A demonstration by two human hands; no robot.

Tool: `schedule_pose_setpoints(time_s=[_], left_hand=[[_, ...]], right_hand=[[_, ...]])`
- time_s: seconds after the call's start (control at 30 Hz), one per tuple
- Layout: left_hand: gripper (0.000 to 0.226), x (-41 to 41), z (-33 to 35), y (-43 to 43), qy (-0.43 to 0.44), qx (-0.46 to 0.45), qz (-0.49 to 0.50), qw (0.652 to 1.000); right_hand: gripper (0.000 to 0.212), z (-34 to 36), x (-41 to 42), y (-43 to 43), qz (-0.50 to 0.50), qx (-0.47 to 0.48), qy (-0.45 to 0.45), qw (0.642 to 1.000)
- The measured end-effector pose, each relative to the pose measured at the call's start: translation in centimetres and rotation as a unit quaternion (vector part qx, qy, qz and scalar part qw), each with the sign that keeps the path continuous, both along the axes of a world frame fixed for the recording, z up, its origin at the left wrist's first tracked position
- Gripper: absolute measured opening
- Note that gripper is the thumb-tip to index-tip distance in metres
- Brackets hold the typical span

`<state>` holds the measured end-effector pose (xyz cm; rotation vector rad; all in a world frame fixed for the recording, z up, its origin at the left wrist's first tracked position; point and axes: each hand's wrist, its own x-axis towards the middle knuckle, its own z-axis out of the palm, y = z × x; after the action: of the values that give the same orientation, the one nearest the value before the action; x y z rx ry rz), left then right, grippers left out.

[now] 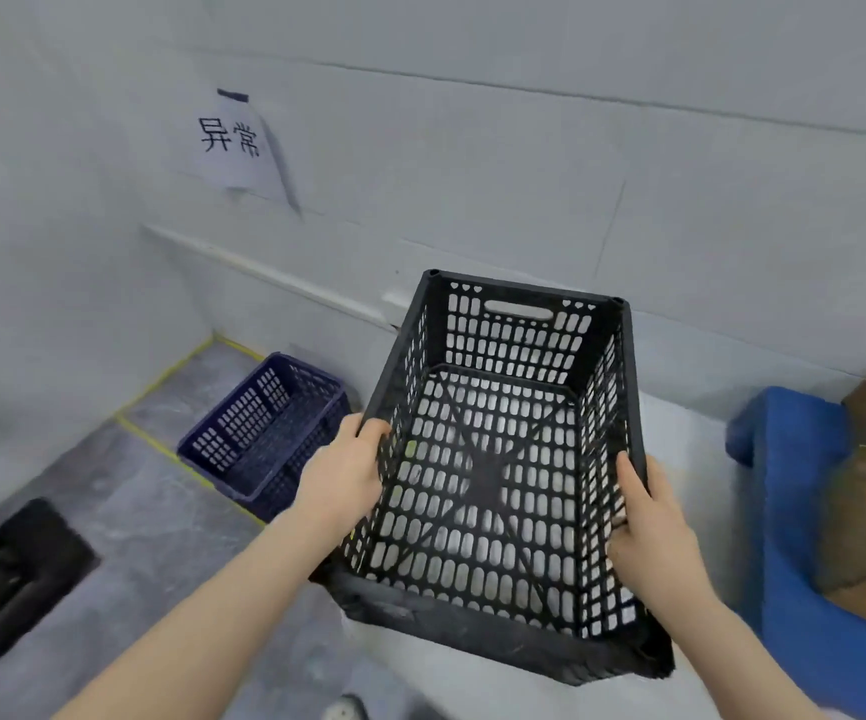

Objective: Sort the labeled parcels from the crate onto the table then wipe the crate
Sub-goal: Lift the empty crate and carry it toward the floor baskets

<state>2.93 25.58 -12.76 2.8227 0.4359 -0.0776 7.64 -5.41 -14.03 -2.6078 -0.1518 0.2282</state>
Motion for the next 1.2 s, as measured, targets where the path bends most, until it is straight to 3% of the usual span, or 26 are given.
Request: schedule_pose_setpoints(time_s=[0.3, 0.57, 0.87, 1.2], left_hand=[[0.033, -7.9, 0.5, 21.4, -0.045, 0.030, 0.081, 0.995], [0.027, -10.1, 0.6, 37.6, -0.021, 0.050, 0.100, 0.993], [0.024, -4.5, -5.0, 48.8, 0.029, 0.073, 0.062, 0.995], [0.032, 3.7, -17.0, 59.9, 0.027, 0.061, 0.024, 0.997]], right_hand=[[0.081, -0.5, -1.6, 22.2, 0.110, 0.041, -0.042, 0.992], [0.079, -3.0, -3.5, 39.3, 0.107, 0.041, 0.018, 0.993], [0.083, -6.8, 1.1, 50.3, 0.097, 0.001, 0.085, 0.992], [0.084, -17.0, 8.9, 61.8, 0.085, -0.061, 0.118, 0.987]])
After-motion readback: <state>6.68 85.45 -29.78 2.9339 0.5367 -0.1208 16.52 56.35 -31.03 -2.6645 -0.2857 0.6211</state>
